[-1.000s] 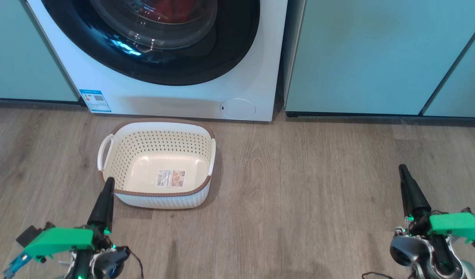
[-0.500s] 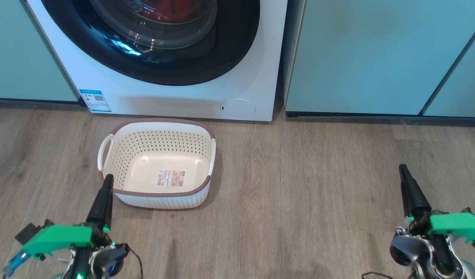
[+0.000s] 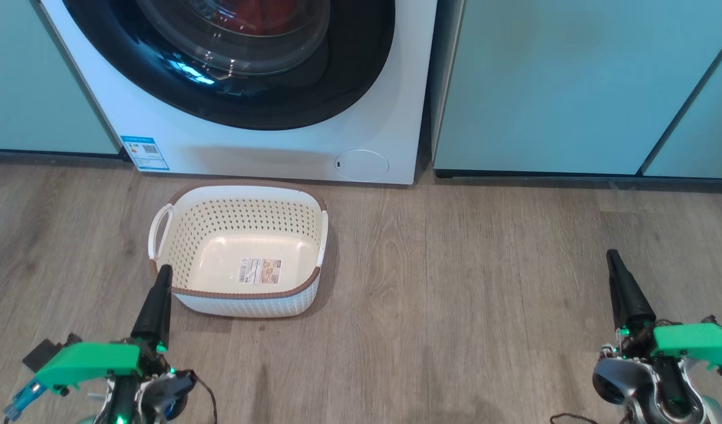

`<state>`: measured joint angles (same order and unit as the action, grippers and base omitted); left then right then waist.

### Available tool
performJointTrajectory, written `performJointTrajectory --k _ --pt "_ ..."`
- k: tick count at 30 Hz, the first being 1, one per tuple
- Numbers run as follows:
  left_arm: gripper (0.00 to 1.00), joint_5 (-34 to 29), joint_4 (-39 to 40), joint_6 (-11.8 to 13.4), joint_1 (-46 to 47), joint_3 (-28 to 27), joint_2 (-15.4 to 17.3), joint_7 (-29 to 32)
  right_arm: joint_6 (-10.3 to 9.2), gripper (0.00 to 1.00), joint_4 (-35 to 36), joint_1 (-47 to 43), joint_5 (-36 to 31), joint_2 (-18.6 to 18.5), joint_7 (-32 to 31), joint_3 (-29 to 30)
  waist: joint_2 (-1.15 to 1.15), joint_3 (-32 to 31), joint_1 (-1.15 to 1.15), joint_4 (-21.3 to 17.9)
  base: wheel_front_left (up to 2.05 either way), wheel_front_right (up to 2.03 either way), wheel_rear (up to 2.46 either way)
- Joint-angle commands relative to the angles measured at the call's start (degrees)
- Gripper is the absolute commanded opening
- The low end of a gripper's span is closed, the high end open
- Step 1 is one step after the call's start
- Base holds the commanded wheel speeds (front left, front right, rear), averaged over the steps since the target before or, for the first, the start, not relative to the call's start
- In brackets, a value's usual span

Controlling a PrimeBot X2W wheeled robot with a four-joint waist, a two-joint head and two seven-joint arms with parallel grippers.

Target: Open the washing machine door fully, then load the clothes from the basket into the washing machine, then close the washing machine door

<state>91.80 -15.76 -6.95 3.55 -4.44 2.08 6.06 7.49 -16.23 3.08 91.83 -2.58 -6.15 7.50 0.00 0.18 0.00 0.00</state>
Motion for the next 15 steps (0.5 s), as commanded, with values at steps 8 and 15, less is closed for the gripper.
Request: performJointTrajectory --k 8,15 --pt "0.0 0.4 1.7 -0.5 2.6 -2.1 0.8 0.4 0.0 0.0 2.2 3.1 0.3 -0.3 -0.3 -1.0 0.0 0.0 0.0 0.0 0.0 0.0 0.0" --pt "0.0 0.4 1.7 -0.5 2.6 -2.1 0.8 0.4 0.0 0.0 2.2 3.1 0.3 -0.3 -0.3 -1.0 0.0 0.0 0.0 0.0 0.0 0.0 0.0"
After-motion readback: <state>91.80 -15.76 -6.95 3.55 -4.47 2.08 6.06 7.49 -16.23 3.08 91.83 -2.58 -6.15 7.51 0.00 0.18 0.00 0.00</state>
